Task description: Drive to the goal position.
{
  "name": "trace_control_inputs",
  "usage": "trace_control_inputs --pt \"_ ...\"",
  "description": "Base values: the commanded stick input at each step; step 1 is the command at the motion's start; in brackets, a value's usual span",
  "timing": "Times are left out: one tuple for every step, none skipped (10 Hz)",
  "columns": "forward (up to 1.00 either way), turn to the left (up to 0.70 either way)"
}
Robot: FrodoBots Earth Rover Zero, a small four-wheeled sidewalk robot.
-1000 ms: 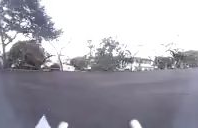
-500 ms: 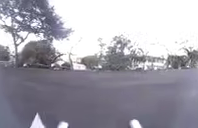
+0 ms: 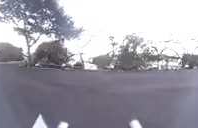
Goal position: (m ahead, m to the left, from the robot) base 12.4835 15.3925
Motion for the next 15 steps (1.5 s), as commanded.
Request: trace_control_inputs --pt "0.70 0.35" --pt "0.70 0.35" --pt "0.70 0.35" --pt "0.70 0.35" --pt "0.70 0.35" --pt "0.70 0.35" --pt "0.70 0.35" --pt "0.70 0.35" --pt "0.70 0.35" --pt "0.70 0.35" --pt "0.70 0.35" --pt "0.70 0.35" --pt "0.70 0.35" --pt "0.70 0.35" --pt "0.70 0.35"
